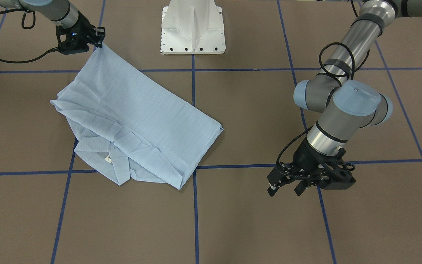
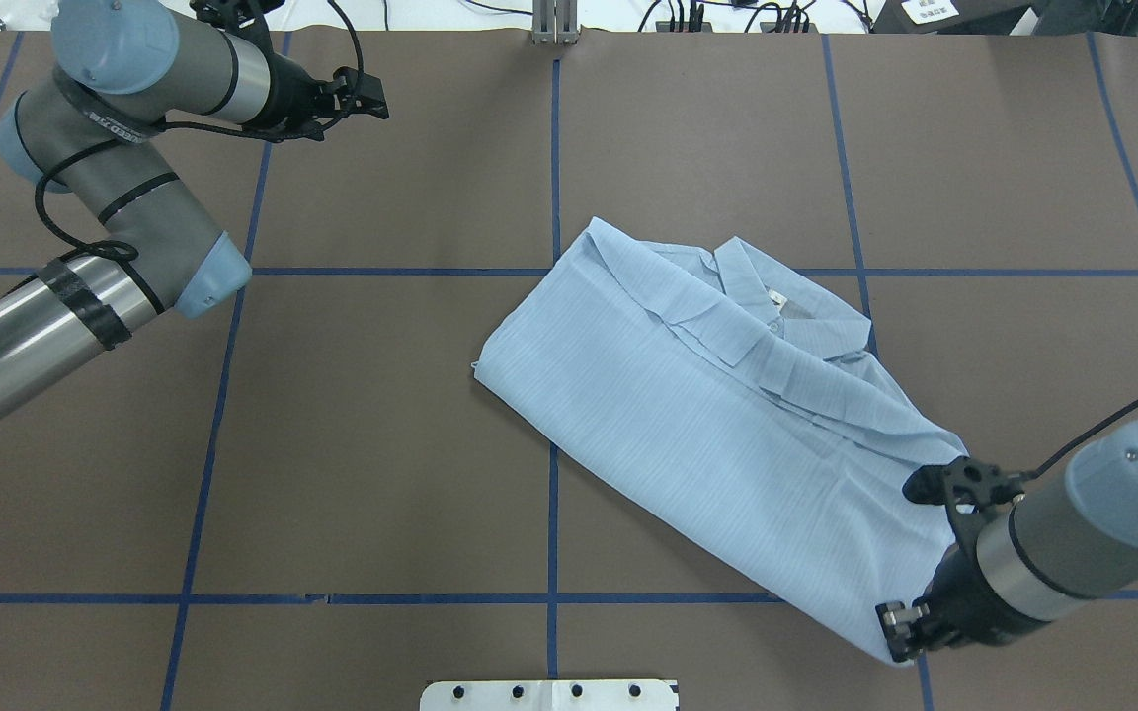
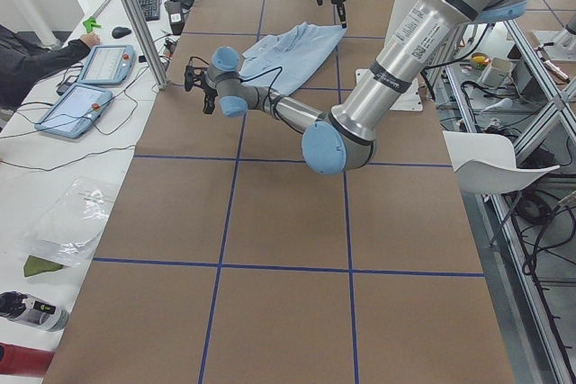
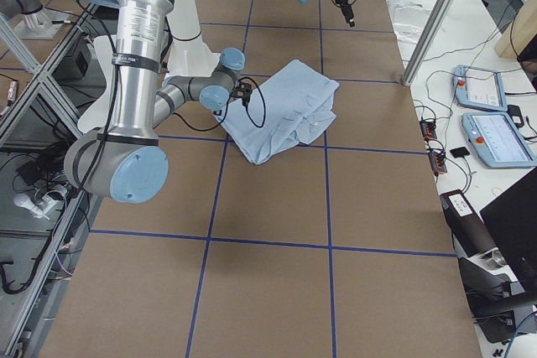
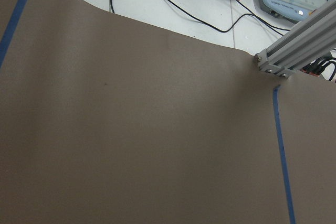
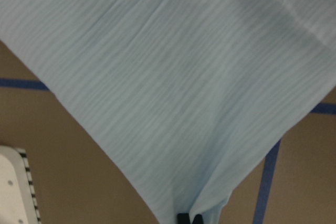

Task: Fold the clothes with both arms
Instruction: 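Drag the folded shirt with the right gripper toward the robot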

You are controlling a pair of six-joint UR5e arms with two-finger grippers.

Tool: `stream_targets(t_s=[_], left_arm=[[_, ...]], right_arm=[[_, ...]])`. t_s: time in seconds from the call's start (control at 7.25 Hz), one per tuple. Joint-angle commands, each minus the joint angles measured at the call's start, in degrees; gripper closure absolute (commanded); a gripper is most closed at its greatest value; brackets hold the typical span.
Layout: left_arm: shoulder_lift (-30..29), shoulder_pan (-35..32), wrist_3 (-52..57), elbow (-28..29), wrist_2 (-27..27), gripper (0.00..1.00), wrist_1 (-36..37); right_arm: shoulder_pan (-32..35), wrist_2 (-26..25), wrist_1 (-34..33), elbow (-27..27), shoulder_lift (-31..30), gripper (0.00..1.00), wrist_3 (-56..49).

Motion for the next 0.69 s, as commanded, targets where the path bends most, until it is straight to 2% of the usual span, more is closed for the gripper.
stream_targets(t_s=[0.0,0.14,0.28,0.41,0.55], left_arm=[[1.53,0.03,0.01,-1.65,0.07,0.04,-0.01],[1.62,0.12,0.01,-1.83,0.07,0.04,-0.01],[1.62,0.12,0.01,-2.01,-0.10,0.03,-0.01],[2.93,0.21,0.36,-2.71,-0.36,0.02,-0.27],[3.29,0.38,0.45,-4.02,-0.45,0.01,-0.10]], right_arm=[[-7.85,0.41,0.03,0.71,2.99,1.00,1.37],[-8.39,0.50,0.03,0.71,4.05,1.00,1.47],[-8.40,0.50,-0.06,0.45,5.28,0.34,1.47],[-8.14,0.41,-0.06,0.62,5.64,0.00,1.47],[-5.70,0.41,0.03,0.97,5.73,0.00,1.47]])
